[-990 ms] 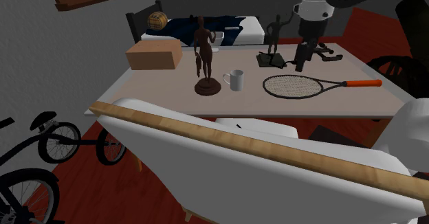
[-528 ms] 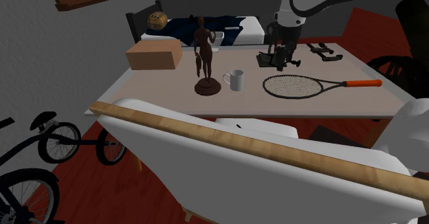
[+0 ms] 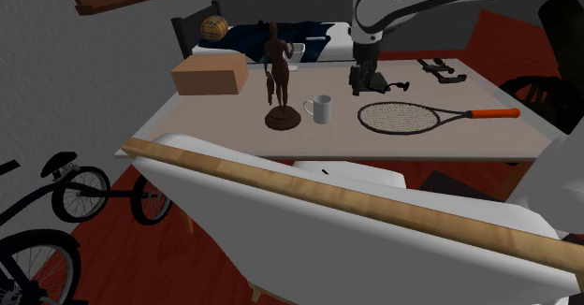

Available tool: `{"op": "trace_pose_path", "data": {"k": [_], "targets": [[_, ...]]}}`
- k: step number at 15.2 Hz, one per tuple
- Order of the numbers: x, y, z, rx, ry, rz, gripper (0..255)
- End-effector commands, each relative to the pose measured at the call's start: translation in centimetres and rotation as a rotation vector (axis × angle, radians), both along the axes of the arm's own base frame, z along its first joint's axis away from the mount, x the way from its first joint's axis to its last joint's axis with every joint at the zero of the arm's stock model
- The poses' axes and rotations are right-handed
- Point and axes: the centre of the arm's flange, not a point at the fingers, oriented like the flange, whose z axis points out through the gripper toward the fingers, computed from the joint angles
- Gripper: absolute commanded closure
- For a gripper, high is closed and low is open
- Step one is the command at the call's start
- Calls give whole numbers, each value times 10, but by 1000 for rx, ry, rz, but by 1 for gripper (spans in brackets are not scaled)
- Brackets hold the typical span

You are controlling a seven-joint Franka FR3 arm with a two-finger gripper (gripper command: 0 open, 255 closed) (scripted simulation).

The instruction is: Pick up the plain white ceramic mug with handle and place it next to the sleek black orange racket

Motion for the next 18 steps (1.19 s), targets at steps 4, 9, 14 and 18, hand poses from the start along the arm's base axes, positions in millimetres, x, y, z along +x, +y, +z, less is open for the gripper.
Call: {"op": "trace_pose_path", "data": {"k": [4,9,14,18], "targets": [[57,-18,-24,11,8,16,0],[117,-33,-50,21,15,31,0],[178,-47,-77,32,23,46,0],[196,-52,-96,36,25,51,0]]}}
